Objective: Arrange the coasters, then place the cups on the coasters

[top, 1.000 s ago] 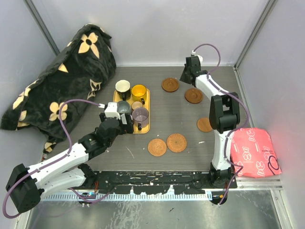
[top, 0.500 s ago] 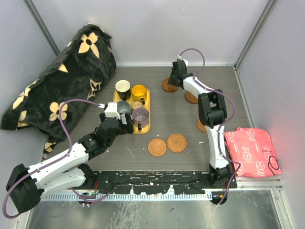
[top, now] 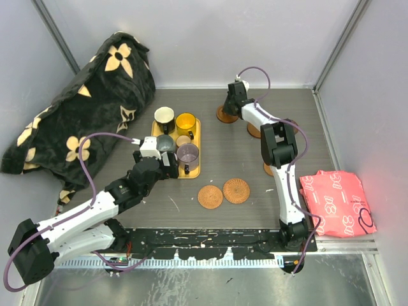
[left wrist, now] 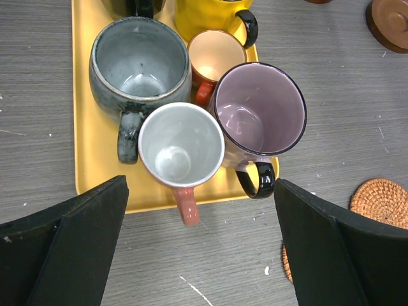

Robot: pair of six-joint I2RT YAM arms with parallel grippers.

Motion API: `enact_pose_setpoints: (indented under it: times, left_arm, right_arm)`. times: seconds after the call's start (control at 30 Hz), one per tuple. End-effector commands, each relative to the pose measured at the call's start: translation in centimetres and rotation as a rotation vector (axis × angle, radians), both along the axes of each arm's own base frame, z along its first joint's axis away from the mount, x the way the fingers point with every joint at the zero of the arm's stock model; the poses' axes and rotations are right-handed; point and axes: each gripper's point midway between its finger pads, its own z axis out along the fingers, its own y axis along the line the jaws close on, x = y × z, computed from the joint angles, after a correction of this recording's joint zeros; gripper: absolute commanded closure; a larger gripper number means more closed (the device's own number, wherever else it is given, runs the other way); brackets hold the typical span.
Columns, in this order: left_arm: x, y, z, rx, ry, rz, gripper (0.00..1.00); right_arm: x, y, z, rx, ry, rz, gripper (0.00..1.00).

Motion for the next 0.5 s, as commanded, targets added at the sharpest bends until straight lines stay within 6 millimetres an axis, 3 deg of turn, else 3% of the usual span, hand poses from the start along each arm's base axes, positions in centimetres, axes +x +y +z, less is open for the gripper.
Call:
enact_pose_setpoints:
  times: [0.0,0.47]
  left_arm:
    - [0.9,-0.6,2.5,-0.046,-0.066,0.001,0.02]
    - [0.8,-0.7,2.6,-0.055,-0.068,-0.004,0.02]
  right_arm:
    - [1.0,-0.1,2.4,0.004,-0.056,-0.018,0.74]
    - [-2.1,-2.0,0.7,-0.089,0.02,-0.011,0.76]
